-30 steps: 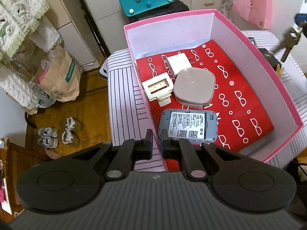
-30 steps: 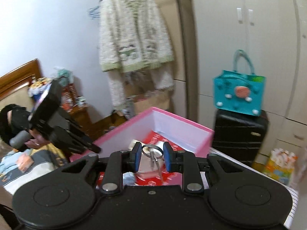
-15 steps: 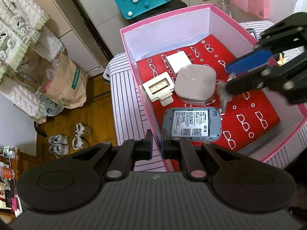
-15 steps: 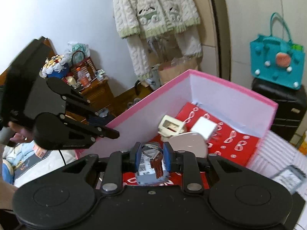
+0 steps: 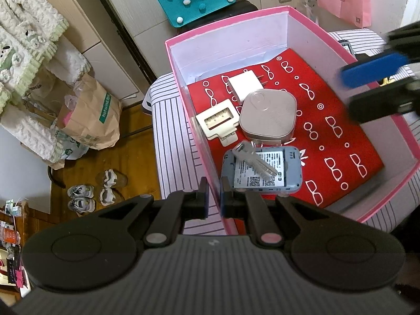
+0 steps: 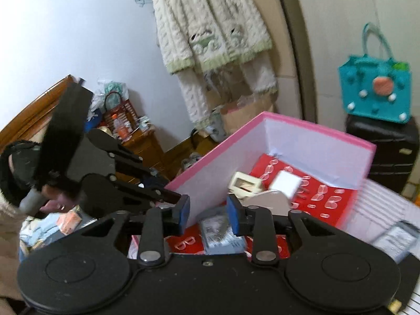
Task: Organize rigid objects
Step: 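Carry the silver keys into the pink box onto the card reader and release, then grasp the AA battery on the bed with the right gripper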
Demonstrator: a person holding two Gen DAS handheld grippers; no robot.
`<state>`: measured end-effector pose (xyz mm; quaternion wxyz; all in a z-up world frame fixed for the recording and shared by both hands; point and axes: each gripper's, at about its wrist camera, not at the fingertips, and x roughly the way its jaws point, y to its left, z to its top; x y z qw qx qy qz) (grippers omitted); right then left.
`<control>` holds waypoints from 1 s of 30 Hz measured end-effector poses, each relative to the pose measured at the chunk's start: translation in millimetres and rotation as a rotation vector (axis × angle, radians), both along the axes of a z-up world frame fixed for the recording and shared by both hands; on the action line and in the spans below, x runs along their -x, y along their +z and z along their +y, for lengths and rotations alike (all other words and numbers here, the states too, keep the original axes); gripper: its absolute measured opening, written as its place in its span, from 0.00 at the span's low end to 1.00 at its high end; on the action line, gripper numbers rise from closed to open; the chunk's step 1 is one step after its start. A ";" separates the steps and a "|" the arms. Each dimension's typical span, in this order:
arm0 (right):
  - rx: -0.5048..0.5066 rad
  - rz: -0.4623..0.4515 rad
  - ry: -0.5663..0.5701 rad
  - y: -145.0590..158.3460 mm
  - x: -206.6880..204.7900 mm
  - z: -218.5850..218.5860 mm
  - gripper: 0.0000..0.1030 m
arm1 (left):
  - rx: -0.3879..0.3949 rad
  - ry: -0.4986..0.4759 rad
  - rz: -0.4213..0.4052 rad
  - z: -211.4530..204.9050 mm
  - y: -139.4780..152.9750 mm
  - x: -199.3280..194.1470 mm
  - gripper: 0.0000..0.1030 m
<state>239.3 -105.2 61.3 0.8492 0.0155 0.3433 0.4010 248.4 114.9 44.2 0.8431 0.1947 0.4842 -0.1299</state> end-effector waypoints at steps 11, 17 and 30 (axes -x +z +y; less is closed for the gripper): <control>0.152 0.009 -0.208 -13.1 39.3 -90.6 0.45 | 0.010 0.018 -0.010 1.8 -2.5 0.9 0.07; 0.207 0.095 -0.274 -49.8 57.5 -123.6 0.47 | 0.052 0.056 -0.015 5.8 -3.4 -0.1 0.07; 0.236 0.156 -0.329 -117.7 86.6 -134.6 0.48 | 0.083 0.116 -0.026 7.0 -4.9 0.5 0.07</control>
